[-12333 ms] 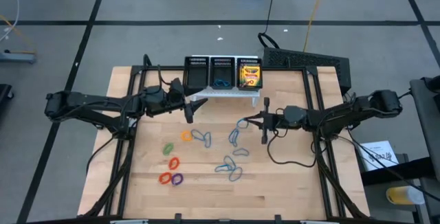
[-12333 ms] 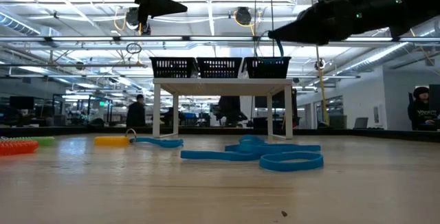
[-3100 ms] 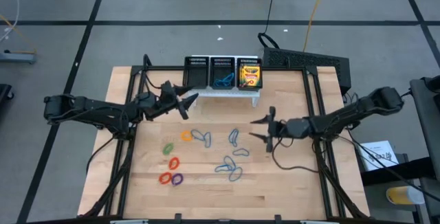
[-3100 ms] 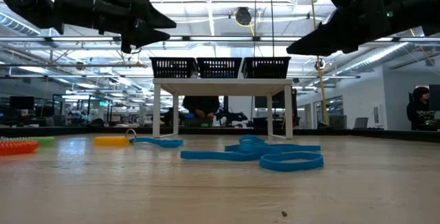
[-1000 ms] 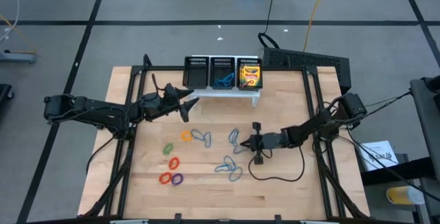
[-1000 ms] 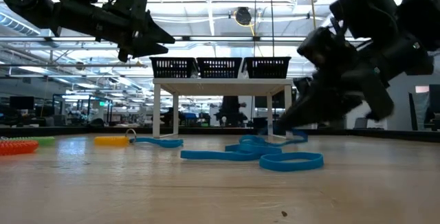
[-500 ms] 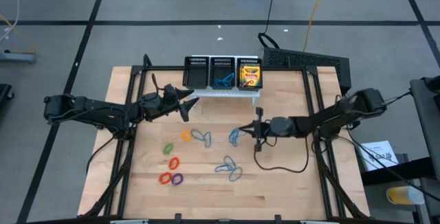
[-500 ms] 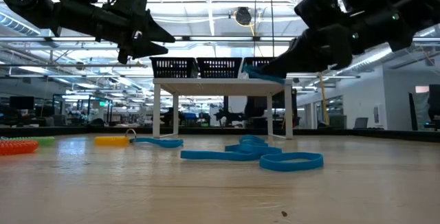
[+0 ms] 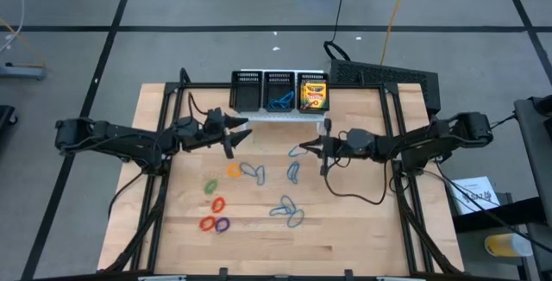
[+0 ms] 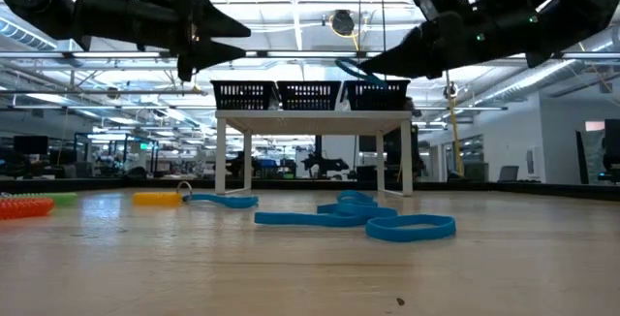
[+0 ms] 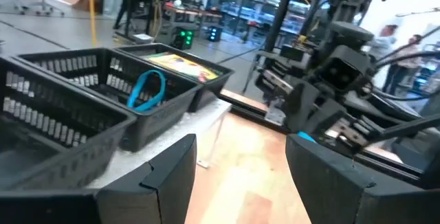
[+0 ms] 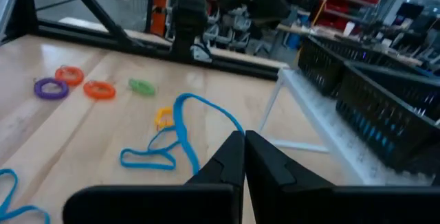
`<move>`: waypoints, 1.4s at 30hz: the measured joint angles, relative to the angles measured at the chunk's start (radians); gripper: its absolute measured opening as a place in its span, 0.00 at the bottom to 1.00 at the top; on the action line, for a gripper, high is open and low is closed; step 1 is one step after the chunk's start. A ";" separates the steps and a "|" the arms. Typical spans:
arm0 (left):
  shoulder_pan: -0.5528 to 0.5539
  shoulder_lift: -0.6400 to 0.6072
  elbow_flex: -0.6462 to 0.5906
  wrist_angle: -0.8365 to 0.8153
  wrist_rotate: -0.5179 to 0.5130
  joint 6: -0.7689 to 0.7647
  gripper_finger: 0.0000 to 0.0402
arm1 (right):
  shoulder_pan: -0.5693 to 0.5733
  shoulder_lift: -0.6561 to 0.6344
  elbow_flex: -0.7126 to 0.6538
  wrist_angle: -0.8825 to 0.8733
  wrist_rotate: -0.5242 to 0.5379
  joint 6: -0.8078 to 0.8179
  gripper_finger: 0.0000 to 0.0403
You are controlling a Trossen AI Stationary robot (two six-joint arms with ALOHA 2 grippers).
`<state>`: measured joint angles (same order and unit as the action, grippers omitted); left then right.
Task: Pick & Place Office Desk Supplies
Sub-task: Put the blue rubber band into the middle black bin
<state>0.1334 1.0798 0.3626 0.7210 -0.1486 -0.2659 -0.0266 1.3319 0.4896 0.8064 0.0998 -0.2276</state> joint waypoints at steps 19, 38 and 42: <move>-0.116 0.368 0.254 0.060 0.019 -0.126 0.58 | 0.000 0.000 0.000 0.051 0.000 -0.102 0.00; -0.136 0.598 0.432 0.044 0.066 -0.073 0.58 | 0.000 0.000 0.000 0.049 0.000 -0.110 0.00; -0.136 0.598 0.433 0.046 0.065 -0.069 0.58 | 0.000 0.000 0.000 0.043 0.000 -0.111 0.00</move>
<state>-0.0021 1.6779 0.7952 0.7673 -0.0834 -0.3349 -0.0269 1.3323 0.4896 0.8490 0.0994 -0.3382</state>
